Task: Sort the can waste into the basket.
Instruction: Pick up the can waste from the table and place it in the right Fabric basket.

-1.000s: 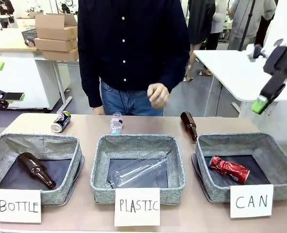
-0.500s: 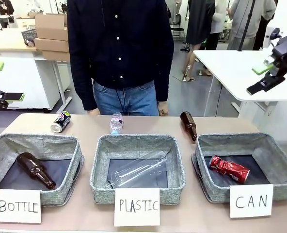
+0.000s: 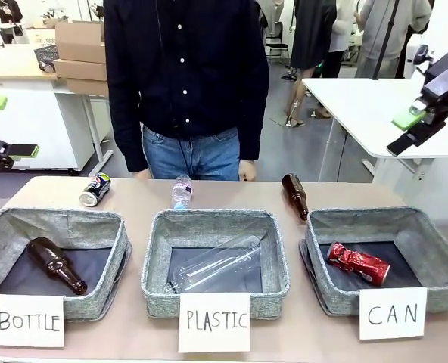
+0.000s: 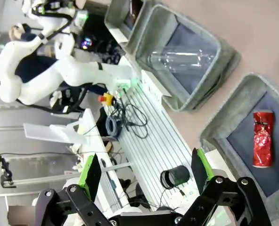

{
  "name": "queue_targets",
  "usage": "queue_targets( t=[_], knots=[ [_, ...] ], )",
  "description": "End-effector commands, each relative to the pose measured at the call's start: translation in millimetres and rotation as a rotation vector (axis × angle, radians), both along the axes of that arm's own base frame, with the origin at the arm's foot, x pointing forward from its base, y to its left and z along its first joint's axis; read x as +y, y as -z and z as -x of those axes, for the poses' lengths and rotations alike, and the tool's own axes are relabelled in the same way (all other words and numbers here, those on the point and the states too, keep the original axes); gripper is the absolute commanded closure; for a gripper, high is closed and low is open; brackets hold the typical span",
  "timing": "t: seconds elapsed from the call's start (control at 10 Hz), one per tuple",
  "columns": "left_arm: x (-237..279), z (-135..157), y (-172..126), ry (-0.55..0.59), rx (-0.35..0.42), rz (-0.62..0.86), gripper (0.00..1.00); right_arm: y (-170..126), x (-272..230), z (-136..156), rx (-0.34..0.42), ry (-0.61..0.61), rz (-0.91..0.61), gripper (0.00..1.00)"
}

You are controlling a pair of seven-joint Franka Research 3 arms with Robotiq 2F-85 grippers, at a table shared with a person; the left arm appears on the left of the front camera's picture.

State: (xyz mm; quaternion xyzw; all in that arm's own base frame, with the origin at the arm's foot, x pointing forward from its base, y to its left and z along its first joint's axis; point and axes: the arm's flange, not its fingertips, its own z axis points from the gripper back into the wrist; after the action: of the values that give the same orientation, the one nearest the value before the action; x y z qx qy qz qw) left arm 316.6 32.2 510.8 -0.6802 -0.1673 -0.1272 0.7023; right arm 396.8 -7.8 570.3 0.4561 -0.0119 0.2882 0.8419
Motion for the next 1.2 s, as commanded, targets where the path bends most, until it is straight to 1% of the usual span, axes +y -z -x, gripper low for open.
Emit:
queue_targets(
  t=[0.0,0.4,0.5,0.6,0.7,0.8,0.9,1.0,1.1],
  knots=[
    [-2,0,-2,0.002,-0.025,0.022,0.00,0,-5,1,-0.025,-0.014,0.002,0.00],
    [-2,0,-2,0.002,-0.025,0.022,0.00,0,-5,1,-0.025,-0.014,0.002,0.00],
    [0,0,0,0.000,0.000,0.000,0.00,0,-5,1,-0.025,-0.014,0.002,0.00],
    [-11,-37,-13,-0.074,0.073,-0.281,0.00,0,-5,1,-0.025,-0.014,0.002,0.00],
    [-17,-84,-19,-0.337,0.131,-0.594,0.00,0,-5,1,-0.025,-0.014,0.002,0.00],
    [-15,-129,-16,-0.429,0.183,-0.956,0.00,0,-5,1,-0.025,-0.014,0.002,0.00],
    [-13,-159,-4,-0.483,0.253,-1.212,0.00,0,-5,1,-0.025,-0.014,0.002,0.00],
    [-13,-180,10,-0.490,0.289,-1.397,0.00,0,-5,1,-0.025,-0.014,0.002,0.00],
    [-13,-193,23,-0.502,0.354,-1.535,0.00,0,-5,1,-0.025,-0.014,0.002,0.00]
  ],
)
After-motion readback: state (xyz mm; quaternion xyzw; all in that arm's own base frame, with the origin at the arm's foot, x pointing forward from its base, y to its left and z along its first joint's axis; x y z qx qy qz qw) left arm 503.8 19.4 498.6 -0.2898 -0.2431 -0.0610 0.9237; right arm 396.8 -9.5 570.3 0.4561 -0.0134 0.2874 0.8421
